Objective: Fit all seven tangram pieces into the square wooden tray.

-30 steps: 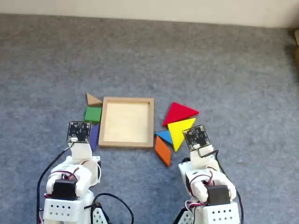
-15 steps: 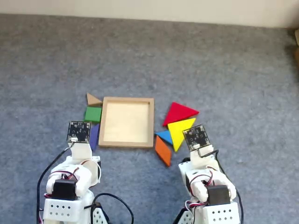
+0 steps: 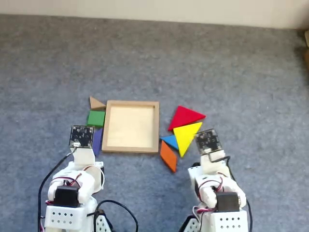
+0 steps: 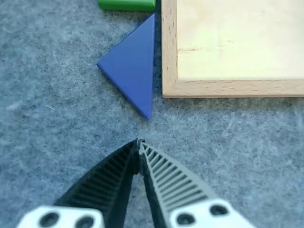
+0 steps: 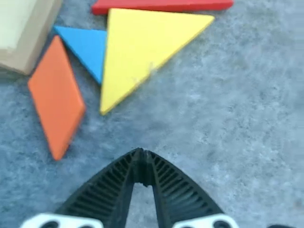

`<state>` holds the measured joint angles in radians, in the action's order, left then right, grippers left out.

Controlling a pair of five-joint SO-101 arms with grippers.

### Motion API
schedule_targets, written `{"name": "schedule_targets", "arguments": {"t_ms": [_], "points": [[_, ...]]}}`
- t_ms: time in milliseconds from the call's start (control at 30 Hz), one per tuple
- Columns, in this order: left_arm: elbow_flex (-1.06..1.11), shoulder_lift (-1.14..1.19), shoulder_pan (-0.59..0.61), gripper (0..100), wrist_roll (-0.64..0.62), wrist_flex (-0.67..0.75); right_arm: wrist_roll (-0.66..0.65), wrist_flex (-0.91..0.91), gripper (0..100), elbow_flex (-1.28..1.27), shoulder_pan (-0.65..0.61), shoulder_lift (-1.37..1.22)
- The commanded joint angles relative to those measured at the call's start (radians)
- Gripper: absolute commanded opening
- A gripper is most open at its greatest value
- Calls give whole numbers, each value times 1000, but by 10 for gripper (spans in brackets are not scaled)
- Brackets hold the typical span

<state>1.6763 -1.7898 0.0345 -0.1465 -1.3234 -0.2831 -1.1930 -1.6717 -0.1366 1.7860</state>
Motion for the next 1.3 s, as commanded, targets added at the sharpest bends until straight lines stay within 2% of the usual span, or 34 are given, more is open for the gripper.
{"name": "schedule_targets", "arguments": {"t_ms": [0,167,400,533,700,833,1033,1133,1267], "points": [[21,-19,15,5,0,-3,6,22,5,131,70,-21],[21,-19,15,5,0,-3,17,22,5,300,108,-24],[21,-19,15,5,0,-3,347,25,4,489,108,-47],[21,-19,15,5,0,-3,425,21,4,611,108,-216],[21,-19,15,5,0,-3,491,22,9,757,76,-581],[21,-19,15,5,0,-3,511,22,82,851,7,-835],[21,-19,15,5,0,-3,730,30,301,935,-85,-1078],[21,-19,15,5,0,-3,795,30,322,983,-147,-1173],[21,-19,15,5,0,-3,815,65,324,1056,-211,-1302]]}}
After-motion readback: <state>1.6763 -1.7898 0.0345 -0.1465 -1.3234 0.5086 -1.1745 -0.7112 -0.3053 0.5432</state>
